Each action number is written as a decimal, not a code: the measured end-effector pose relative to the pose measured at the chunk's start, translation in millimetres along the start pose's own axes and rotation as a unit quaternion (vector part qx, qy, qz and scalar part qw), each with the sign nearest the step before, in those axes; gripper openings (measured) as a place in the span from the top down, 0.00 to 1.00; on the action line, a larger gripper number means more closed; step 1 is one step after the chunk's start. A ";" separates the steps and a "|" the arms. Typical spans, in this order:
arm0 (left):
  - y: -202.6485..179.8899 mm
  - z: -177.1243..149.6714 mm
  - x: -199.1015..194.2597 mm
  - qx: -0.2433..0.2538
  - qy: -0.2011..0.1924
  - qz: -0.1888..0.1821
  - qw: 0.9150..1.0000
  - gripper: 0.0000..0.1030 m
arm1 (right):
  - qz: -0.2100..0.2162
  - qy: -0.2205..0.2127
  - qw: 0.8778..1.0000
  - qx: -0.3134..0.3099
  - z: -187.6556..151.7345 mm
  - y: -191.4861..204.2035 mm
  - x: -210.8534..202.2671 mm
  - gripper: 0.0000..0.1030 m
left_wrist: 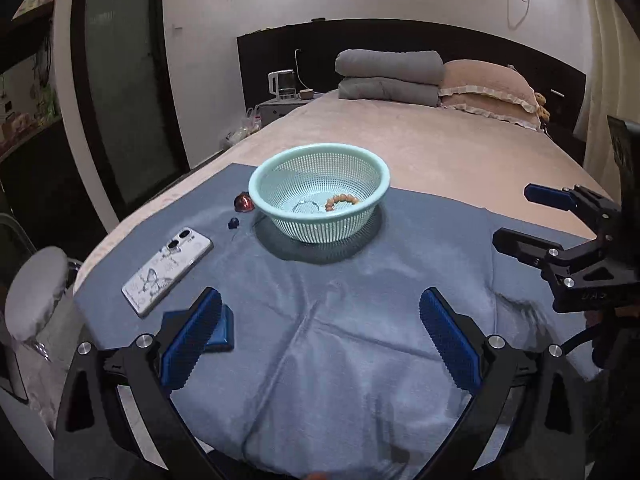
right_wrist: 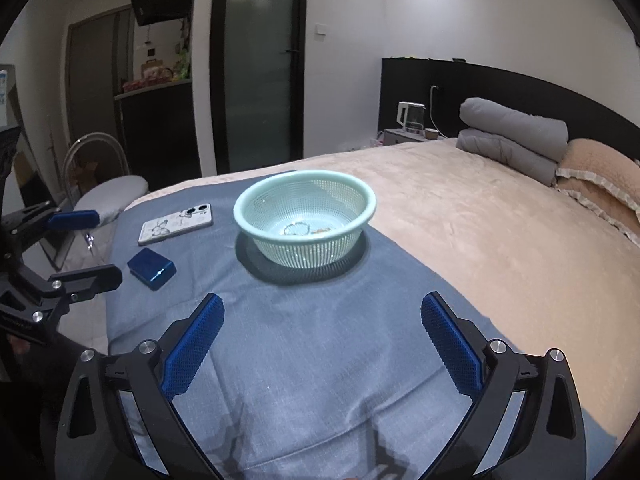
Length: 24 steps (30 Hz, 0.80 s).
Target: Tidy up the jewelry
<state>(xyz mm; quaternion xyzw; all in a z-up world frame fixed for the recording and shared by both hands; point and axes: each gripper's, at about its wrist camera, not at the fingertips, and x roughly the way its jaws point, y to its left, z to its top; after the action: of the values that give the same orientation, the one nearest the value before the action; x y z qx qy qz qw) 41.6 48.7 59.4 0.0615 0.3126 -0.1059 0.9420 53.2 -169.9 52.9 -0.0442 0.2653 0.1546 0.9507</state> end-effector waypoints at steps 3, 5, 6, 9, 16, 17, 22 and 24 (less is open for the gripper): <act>-3.7 -15.7 -0.7 -0.021 0.001 0.003 1.000 0.06 | -0.007 0.010 1.000 0.014 -19.3 -3.1 4.0 0.08; -6.2 -25.0 -0.1 -0.030 0.002 0.000 1.000 0.06 | -0.009 0.016 1.000 0.018 -30.8 -3.9 5.4 0.08; -7.6 -28.9 0.9 -0.033 0.001 0.001 0.999 0.06 | -0.010 0.018 1.000 0.019 -35.3 -4.6 5.7 0.08; -12.2 -39.6 3.8 -0.041 0.005 -0.001 0.999 0.06 | -0.008 0.020 0.999 0.024 -46.2 -6.0 5.2 0.08; -20.9 -55.3 15.1 -0.039 0.019 -0.003 0.999 0.06 | -0.011 0.018 1.000 0.017 -60.1 -5.6 5.8 0.08; -22.1 -55.8 15.6 -0.036 0.020 -0.003 0.999 0.06 | -0.012 0.017 1.000 0.016 -60.1 -5.0 5.8 0.08; -23.3 -53.8 12.7 -0.035 0.007 0.001 0.999 0.06 | -0.015 0.000 1.000 0.008 -62.4 -2.0 3.6 0.08; -22.4 -54.3 12.8 -0.039 0.006 0.005 0.999 0.06 | -0.015 -0.008 1.000 0.003 -62.7 -0.9 2.0 0.08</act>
<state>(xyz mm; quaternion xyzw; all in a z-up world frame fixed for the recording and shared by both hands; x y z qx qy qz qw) 15.1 34.8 7.3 0.0271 0.3219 -0.0885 0.9422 24.3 -180.7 -1.8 -0.0439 0.2578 0.1393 0.9551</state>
